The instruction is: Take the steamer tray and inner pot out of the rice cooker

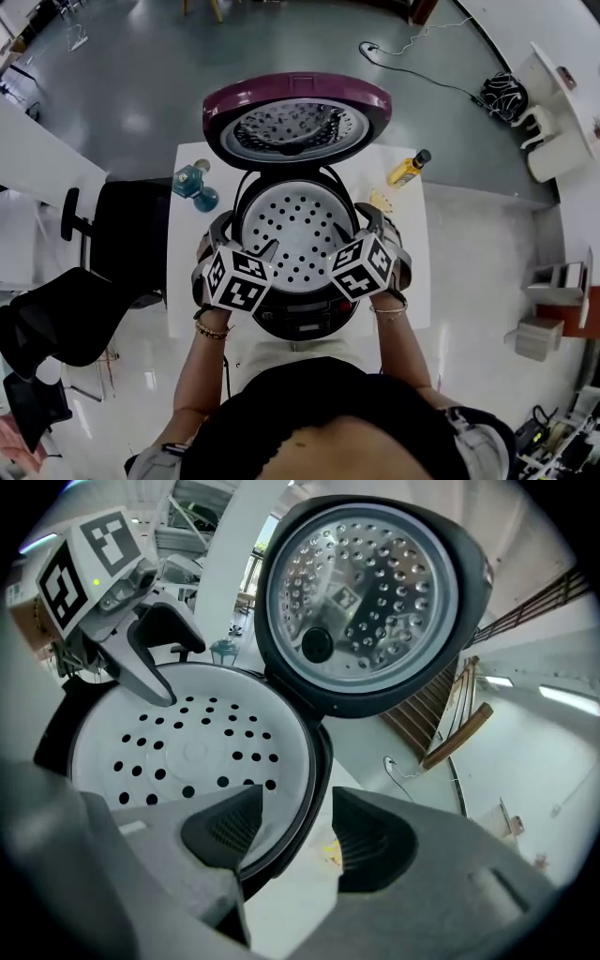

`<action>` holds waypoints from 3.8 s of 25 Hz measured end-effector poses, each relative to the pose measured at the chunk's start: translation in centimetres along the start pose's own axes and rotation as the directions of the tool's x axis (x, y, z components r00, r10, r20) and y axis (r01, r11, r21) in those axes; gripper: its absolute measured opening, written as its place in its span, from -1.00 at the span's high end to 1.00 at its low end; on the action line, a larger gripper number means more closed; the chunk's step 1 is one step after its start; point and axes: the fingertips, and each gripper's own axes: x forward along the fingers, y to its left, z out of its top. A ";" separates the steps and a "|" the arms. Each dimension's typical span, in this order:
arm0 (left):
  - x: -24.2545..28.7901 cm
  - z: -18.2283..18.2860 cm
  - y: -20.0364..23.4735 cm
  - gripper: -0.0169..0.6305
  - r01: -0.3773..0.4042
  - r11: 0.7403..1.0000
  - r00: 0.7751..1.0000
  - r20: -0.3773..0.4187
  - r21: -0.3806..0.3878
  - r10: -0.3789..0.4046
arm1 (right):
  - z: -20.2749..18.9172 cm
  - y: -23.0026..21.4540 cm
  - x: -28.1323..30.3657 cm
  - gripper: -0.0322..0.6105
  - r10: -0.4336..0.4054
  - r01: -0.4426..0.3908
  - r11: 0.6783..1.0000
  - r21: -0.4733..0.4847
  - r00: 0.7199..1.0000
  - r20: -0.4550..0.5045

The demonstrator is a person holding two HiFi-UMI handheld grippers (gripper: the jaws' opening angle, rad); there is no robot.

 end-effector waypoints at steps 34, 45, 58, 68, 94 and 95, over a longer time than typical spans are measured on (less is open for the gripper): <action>-0.8 -0.2 2.6 0.72 -0.024 0.965 1.000 -0.008 -0.263 0.023 | 5.2 -2.4 -2.7 0.69 -0.074 0.053 0.995 0.084 0.957 0.281; -6.0 4.1 2.2 0.79 0.050 0.930 0.972 0.233 -0.365 0.039 | 6.6 -5.2 -9.0 0.79 -0.141 -0.033 0.950 0.311 0.843 0.519; -7.6 12.6 -7.3 0.83 0.339 0.910 0.860 0.469 -0.237 -0.198 | -4.0 -10.4 -16.2 0.79 -0.224 -0.231 0.758 0.610 0.786 0.576; -6.0 14.3 -14.3 0.79 0.535 0.826 0.767 0.510 -0.175 -0.389 | -13.9 -9.2 -18.1 0.80 -0.273 -0.268 0.582 0.768 0.825 0.495; -0.5 9.2 -36.1 0.69 0.563 0.826 0.810 0.199 -0.004 -0.552 | -35.7 -8.4 -16.7 0.79 -0.158 -0.300 0.328 0.896 0.917 0.365; 0.6 8.5 -36.4 0.69 0.559 0.829 0.818 0.176 -0.022 -0.547 | -36.4 -8.0 -15.6 0.79 -0.145 -0.297 0.320 0.900 0.923 0.357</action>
